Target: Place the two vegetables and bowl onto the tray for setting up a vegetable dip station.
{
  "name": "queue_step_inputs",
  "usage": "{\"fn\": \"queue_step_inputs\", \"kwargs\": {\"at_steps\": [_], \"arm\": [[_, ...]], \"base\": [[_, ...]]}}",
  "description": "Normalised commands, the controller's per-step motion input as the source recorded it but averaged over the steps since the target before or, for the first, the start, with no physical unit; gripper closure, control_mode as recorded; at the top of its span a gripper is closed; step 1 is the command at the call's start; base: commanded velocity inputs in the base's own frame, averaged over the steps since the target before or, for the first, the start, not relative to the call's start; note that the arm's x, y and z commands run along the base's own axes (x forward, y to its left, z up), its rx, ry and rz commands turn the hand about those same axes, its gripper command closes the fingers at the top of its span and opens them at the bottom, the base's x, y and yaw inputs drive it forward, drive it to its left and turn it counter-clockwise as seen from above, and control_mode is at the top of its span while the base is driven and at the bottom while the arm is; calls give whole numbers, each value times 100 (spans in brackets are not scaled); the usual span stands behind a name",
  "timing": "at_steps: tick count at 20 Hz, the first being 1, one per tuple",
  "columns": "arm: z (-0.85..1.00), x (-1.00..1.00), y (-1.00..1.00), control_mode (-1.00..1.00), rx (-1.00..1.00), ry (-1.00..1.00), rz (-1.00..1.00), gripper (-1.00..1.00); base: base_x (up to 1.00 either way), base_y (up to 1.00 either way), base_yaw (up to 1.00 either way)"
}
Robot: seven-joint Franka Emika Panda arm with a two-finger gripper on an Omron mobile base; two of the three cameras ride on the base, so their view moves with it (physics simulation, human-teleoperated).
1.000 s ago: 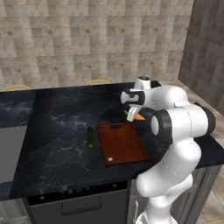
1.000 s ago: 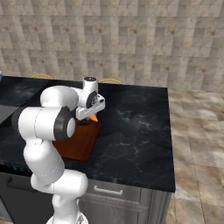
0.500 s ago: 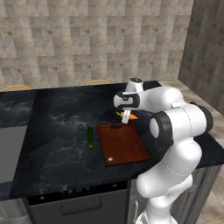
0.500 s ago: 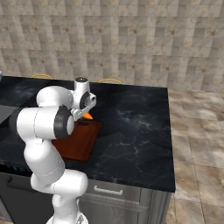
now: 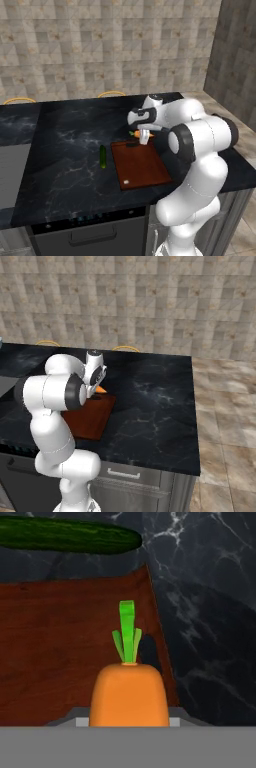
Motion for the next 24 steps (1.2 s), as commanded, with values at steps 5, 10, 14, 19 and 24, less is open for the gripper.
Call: {"fn": "queue_step_inputs", "kwargs": {"at_steps": [5, 10, 14, 19, 24], "arm": [[-18, 0, 13, -100, -2, 0, 16, 100], [-9, 0, 5, -100, 0, 0, 10, 100], [-28, 0, 0, -100, 0, 0, 6, 100], [-27, 0, 1, -100, 0, 0, 7, 100], [-18, 1, 5, -100, 0, 0, 6, 100]], "base": [[0, 0, 0], [0, 0, 0], [0, 0, 0], [0, 0, 0], [0, 0, 0]]}}
